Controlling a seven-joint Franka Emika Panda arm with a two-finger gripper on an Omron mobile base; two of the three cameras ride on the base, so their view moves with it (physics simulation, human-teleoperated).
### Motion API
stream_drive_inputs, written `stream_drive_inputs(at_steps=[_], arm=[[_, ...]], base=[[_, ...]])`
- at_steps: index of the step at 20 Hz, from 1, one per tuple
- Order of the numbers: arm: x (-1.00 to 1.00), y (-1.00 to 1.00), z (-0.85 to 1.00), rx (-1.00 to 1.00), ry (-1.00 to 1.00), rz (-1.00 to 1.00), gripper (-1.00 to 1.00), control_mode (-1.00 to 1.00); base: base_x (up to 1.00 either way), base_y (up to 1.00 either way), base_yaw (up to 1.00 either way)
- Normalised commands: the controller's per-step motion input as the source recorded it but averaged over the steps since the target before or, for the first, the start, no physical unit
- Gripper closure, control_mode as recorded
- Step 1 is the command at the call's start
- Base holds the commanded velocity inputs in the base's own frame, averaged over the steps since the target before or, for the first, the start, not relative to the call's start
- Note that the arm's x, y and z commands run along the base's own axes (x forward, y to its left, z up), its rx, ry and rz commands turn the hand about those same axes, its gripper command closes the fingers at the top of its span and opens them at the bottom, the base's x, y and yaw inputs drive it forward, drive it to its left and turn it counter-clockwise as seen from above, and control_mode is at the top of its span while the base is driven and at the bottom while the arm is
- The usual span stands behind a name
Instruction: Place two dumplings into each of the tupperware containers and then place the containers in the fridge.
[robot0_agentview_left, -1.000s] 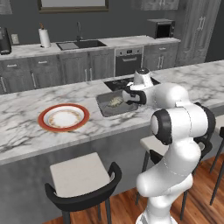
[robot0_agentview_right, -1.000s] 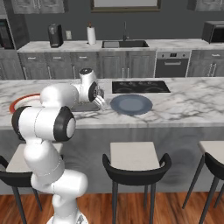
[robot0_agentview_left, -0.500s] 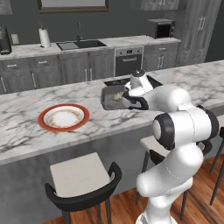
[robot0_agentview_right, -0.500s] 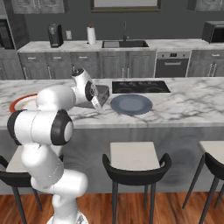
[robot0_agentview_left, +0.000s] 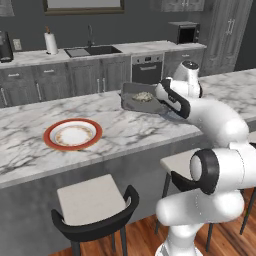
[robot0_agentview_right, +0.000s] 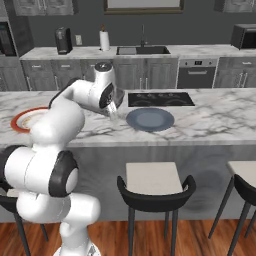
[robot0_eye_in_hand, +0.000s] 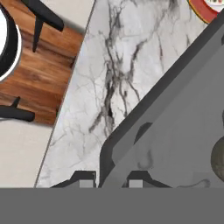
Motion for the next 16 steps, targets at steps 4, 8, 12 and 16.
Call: stream_drive_inputs(at_steps=[4, 8, 12, 16], arm=[[-1.0, -0.26, 0.23, 0.22, 0.0, 0.06, 1.0, -1.0], [-1.0, -0.13, 0.08, 0.09, 0.0, 0.0, 1.0, -1.0], [-1.0, 0.0, -0.02, -0.01, -0.02, -0.07, 1.0, -1.0], [-0.98, 0.03, -0.26, -0.09, -0.02, -0.12, 1.0, -1.0]], base=[[0.0, 0.0, 0.0], [0.0, 0.0, 0.0], [0.0, 0.0, 0.0], [0.0, 0.0, 0.0]])
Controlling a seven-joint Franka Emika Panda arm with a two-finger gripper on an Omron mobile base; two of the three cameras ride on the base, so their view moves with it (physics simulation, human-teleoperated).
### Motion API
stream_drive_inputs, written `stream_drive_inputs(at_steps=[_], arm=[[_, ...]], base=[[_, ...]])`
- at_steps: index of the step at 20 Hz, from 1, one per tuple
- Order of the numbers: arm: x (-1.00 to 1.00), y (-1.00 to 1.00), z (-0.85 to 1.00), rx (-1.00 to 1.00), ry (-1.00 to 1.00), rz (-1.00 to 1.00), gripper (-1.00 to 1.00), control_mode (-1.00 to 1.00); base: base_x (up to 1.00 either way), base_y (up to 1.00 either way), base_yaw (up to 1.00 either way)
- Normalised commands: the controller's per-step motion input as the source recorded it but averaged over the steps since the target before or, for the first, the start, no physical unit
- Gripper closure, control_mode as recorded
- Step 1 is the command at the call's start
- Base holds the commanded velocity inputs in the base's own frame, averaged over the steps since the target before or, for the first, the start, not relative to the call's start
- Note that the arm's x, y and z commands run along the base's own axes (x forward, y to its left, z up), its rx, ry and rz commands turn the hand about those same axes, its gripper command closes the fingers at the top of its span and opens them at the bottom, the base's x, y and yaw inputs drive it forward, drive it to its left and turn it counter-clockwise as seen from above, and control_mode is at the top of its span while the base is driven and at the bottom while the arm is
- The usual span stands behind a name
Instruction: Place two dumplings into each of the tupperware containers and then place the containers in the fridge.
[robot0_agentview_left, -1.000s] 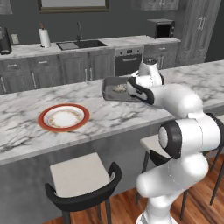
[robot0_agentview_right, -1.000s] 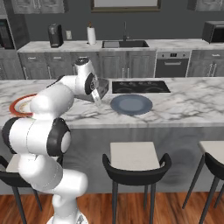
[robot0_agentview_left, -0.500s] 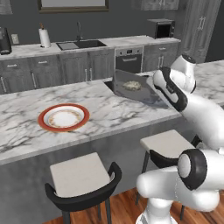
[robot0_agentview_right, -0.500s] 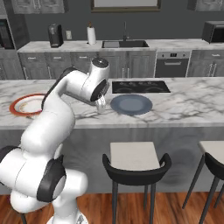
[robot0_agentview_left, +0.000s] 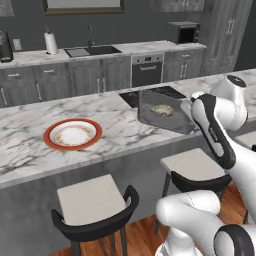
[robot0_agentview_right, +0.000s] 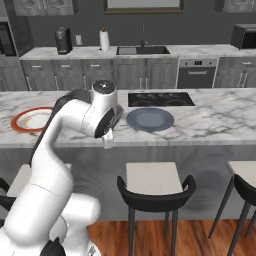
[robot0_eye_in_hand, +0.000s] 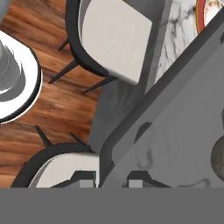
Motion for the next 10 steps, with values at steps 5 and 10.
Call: stream_drive_inputs(at_steps=[5, 10], arm=[[-0.6, 0.27, -0.26, -0.22, 0.0, -0.05, 1.0, -1.0], [-0.26, 0.05, 0.0, -0.05, 0.0, 0.0, 1.0, -1.0]], base=[[0.0, 0.0, 0.0], [0.0, 0.0, 0.0]])
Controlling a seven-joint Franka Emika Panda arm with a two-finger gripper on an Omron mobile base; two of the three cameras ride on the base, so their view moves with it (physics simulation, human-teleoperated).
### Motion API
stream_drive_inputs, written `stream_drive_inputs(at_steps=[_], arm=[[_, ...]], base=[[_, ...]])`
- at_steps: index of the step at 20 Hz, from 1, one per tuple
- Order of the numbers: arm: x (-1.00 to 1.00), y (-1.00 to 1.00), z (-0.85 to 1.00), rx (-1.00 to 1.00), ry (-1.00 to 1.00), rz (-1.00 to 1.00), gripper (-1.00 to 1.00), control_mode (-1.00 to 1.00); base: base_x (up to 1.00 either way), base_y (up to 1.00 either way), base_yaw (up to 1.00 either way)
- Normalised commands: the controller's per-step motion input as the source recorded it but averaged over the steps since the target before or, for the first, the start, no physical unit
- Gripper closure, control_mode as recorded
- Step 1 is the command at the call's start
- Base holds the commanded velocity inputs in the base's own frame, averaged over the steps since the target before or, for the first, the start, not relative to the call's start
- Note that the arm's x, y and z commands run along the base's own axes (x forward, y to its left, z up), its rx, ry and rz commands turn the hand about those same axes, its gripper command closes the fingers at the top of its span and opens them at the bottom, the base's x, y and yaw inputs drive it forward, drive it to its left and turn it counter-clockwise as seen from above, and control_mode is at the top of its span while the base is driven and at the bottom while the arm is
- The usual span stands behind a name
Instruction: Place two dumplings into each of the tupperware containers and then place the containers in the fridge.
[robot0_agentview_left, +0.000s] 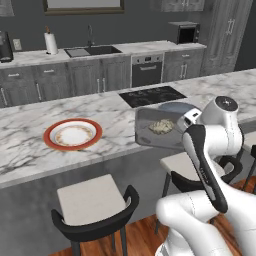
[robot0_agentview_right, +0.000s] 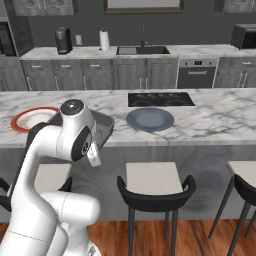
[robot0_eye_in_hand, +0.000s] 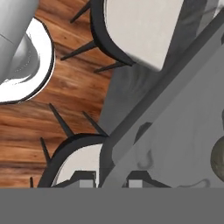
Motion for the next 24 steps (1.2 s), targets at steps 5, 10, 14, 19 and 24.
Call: stream_drive_inputs(at_steps=[5, 10, 14, 19, 24], arm=[[-0.14, 0.0, 0.0, -0.01, 0.0, 0.0, 1.0, -1.0], [-0.06, 0.0, 0.0, 0.0, 0.0, 0.0, 1.0, 1.0], [0.0, 0.0, 0.0, 0.0, 0.0, 0.0, 1.0, 1.0], [0.0, 0.0, 0.0, 0.0, 0.0, 0.0, 1.0, 1.0], [0.0, 0.0, 0.0, 0.0, 0.0, 0.0, 1.0, 1.0]], base=[[0.0, 0.0, 0.0], [-0.46, -0.18, 0.0], [-0.37, -0.37, -0.18], [-0.12, -0.61, -0.6], [-0.04, -0.79, -0.54]])
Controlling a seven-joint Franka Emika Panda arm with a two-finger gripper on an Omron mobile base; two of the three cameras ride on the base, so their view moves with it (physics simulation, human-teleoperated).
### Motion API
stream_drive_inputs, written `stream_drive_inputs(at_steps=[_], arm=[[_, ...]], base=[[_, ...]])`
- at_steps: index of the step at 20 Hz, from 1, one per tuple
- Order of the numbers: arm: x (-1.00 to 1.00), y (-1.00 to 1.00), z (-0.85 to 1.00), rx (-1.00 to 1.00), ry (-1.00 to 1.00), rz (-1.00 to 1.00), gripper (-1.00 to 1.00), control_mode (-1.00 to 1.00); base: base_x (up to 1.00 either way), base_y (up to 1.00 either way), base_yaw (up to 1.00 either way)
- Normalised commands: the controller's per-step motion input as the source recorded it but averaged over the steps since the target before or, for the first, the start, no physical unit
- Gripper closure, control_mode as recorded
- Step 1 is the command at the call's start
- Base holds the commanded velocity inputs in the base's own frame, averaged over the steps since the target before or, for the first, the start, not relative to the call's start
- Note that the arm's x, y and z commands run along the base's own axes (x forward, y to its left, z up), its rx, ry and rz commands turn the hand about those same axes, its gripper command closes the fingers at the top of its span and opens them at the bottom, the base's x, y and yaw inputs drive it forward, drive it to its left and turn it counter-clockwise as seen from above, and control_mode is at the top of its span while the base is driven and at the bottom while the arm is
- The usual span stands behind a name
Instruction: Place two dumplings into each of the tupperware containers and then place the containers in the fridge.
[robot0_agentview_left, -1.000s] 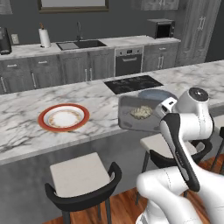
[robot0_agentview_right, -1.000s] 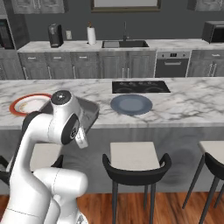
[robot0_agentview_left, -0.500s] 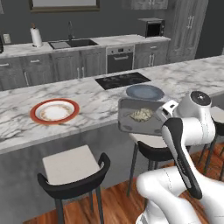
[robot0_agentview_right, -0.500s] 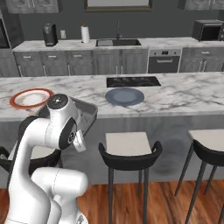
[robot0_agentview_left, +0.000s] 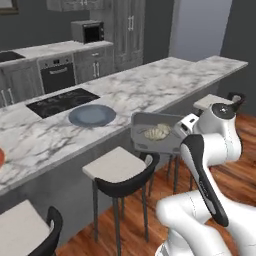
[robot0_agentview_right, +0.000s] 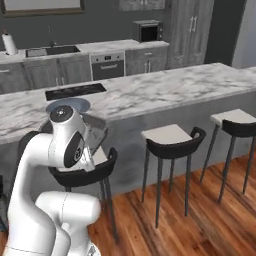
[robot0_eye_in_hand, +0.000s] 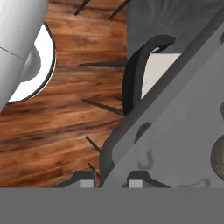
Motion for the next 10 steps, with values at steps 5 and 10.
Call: stream_drive_inputs(at_steps=[5, 10], arm=[[0.0, 0.0, 0.0, 0.0, 0.0, 0.0, 1.0, 1.0], [0.0, 0.0, 0.0, 0.0, 0.0, 0.0, 1.0, 1.0]], base=[[0.0, -1.0, -0.31], [0.03, -1.0, -0.2]])
